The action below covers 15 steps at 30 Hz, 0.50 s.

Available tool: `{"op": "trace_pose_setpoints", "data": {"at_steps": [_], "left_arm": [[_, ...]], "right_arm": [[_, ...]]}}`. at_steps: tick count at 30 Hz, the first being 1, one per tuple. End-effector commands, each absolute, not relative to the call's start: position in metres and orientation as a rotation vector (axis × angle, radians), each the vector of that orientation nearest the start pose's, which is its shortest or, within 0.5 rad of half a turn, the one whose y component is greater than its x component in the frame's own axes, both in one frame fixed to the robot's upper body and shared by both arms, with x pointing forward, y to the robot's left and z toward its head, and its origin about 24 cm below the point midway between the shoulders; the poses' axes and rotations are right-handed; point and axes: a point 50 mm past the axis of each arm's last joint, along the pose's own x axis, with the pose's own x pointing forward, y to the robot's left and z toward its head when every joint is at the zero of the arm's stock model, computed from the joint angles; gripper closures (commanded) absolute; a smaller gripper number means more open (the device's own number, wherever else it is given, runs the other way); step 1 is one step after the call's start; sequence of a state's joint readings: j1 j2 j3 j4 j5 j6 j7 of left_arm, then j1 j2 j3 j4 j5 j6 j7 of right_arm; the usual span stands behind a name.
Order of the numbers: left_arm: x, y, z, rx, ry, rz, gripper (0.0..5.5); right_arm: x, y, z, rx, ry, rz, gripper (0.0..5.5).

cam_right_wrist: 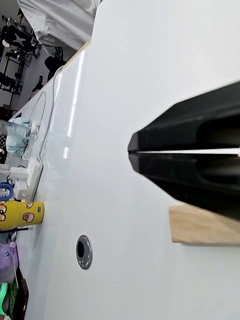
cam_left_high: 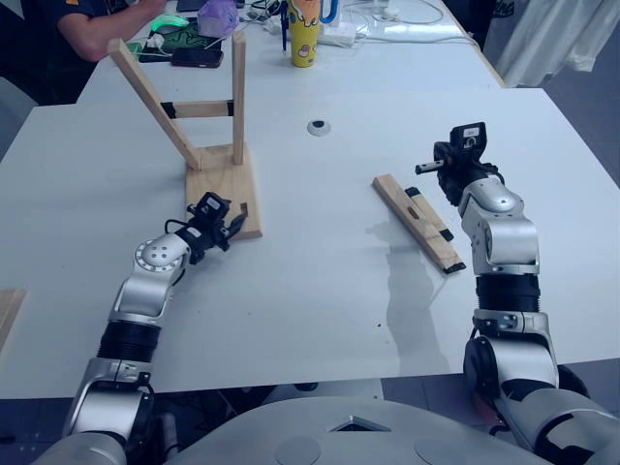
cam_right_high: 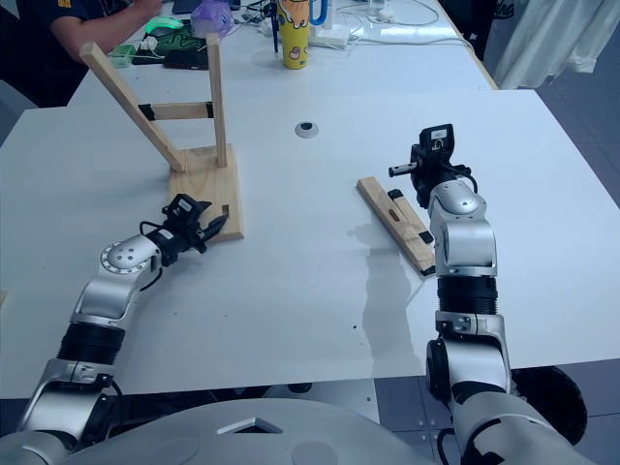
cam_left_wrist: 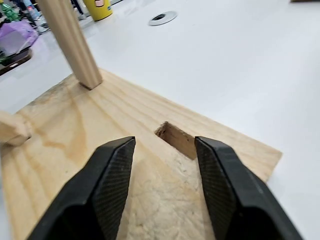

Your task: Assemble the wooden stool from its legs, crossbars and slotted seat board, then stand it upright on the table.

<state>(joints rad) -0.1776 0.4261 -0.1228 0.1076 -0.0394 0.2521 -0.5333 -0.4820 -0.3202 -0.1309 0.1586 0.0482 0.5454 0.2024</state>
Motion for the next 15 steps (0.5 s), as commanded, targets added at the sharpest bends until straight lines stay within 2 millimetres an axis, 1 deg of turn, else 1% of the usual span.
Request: {"op": "trace_pose_setpoints", "data": {"at_steps": [1,5,8,11,15], "left_arm": [[0.246,0.166,0.007,0.256,0.473,-0.650,3.27],[0.220,0.149,-0.002,0.190,0.511,-0.694,3.27],[0.209,0.142,-0.002,0.178,0.519,-0.715,3.27],[0.212,0.142,0.006,0.182,0.491,-0.703,3.27],[0.227,0.150,0.029,0.210,0.415,-0.665,3.27]], "right_arm": [[0.341,-0.219,0.122,-0.172,0.193,0.058,5.50],[0.344,-0.224,0.127,-0.175,0.183,0.051,5.50],[0.344,-0.223,0.125,-0.174,0.188,0.067,5.50],[0.343,-0.223,0.122,-0.172,0.206,0.090,5.50],[0.343,-0.230,0.116,-0.138,0.260,0.138,5.50]]}}
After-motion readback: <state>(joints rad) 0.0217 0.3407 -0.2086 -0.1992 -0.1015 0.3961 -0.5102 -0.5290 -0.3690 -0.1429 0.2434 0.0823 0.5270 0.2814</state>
